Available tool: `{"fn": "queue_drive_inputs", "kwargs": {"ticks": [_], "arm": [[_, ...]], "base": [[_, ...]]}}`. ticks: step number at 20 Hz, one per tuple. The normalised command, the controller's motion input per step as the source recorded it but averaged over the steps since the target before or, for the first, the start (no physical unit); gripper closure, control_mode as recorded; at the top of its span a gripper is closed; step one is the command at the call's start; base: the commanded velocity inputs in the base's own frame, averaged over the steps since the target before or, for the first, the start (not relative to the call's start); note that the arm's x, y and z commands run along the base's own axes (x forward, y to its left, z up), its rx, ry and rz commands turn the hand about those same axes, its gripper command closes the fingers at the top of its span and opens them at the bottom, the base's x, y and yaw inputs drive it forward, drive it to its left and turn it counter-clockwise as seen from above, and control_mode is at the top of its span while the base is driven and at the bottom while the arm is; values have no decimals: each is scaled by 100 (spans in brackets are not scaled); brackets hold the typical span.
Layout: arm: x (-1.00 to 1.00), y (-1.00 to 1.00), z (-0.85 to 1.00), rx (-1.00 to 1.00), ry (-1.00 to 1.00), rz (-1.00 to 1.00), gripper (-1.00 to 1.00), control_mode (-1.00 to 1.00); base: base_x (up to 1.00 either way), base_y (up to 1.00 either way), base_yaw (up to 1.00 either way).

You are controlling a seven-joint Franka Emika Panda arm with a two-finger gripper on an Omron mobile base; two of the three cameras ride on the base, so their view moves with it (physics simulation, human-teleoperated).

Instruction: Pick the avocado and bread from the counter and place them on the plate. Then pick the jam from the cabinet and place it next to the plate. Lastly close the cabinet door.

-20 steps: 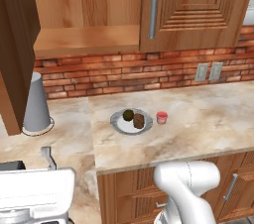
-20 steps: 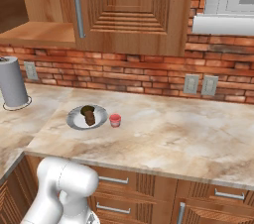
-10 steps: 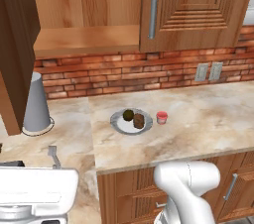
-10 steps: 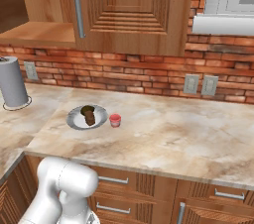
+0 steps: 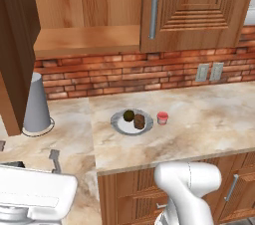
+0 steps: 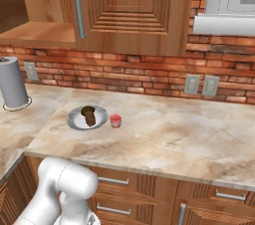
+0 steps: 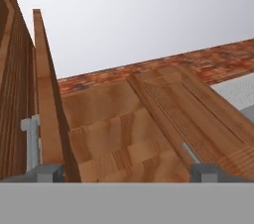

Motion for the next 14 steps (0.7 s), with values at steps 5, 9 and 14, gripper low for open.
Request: {"fn": "queue_drive_inputs", "kwargs": {"ticks": [5,9,14], "arm": [[15,4,-1,16,1,-4,-100,-100],[1,1,0,20,0,-1,-100,-100],[-1,0,0,5,0,0,-100,-100]], "base": [[0,0,0],[0,0,0],[0,0,0]]}}
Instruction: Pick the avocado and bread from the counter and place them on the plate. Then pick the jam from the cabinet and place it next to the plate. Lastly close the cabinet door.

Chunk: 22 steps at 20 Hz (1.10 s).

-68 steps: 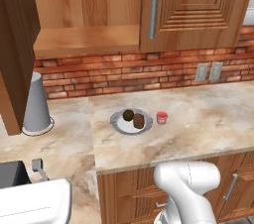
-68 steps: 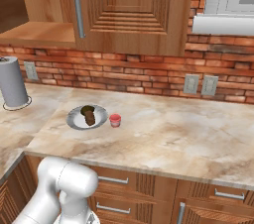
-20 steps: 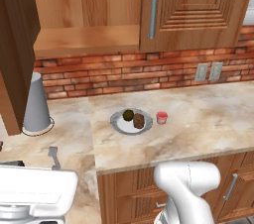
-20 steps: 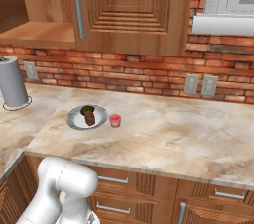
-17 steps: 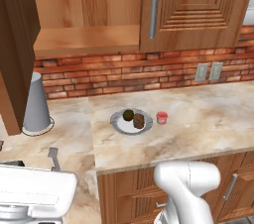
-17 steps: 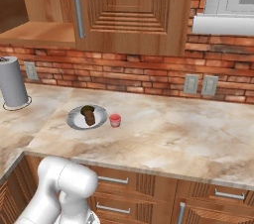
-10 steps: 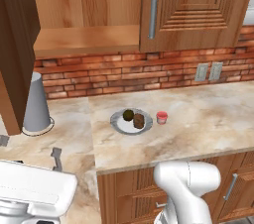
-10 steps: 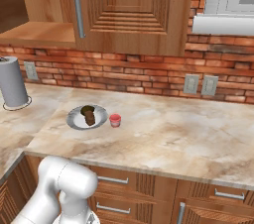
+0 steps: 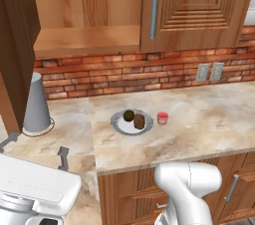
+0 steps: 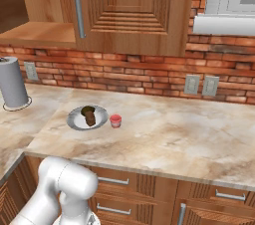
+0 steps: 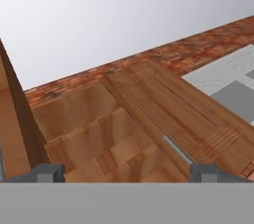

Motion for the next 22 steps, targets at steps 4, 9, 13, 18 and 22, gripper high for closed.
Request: {"fn": "queue_drive_inputs", "kwargs": {"ticks": [4,9,13,18,22], "arm": [[-1,22,-2,5,0,0,-100,-100],[0,50,-1,6,-1,-3,-100,-100],[11,52,0,2,0,-12,-100,-100],[41,43,-6,0,2,-22,-100,-100],[65,37,-10,0,6,-27,-100,-100]], "base": [[0,0,0],[0,0,0],[0,0,0],[0,0,0],[0,0,0]]}}
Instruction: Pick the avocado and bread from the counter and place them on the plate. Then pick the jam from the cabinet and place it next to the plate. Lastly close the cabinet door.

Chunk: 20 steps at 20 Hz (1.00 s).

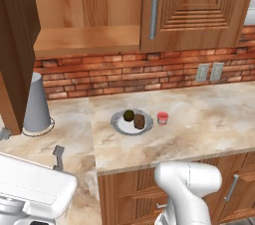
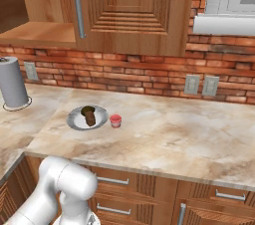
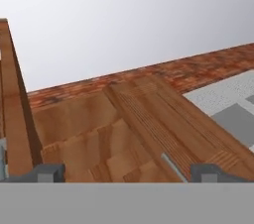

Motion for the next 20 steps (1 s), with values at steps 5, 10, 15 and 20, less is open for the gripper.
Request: {"fn": "queue_drive_inputs", "kwargs": {"ticks": [5,10,15,20], "arm": [[39,33,-17,0,6,-22,-100,-100],[0,55,-12,-8,0,-15,-100,-100],[42,35,0,-6,7,-12,-100,-100],[94,14,-6,-3,18,-14,-100,-100]], "base": [[0,0,0],[0,0,0],[0,0,0],[0,0,0]]}}
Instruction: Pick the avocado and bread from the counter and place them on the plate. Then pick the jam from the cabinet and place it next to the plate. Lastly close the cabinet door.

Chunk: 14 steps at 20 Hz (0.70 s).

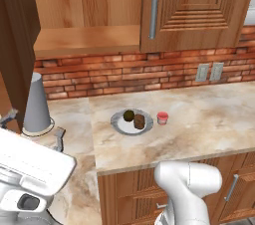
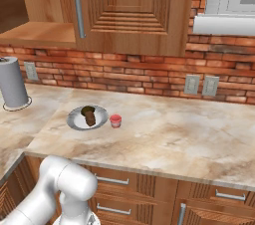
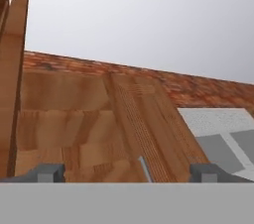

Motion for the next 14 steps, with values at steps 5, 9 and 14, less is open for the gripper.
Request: {"fn": "queue_drive_inputs", "kwargs": {"ticks": [5,9,14], "arm": [[71,-4,-16,-1,19,-22,-100,-100],[60,-14,-17,0,21,-24,-100,-100],[35,-18,-14,0,25,-14,-100,-100]], "base": [[0,0,0],[0,0,0],[0,0,0]]}}
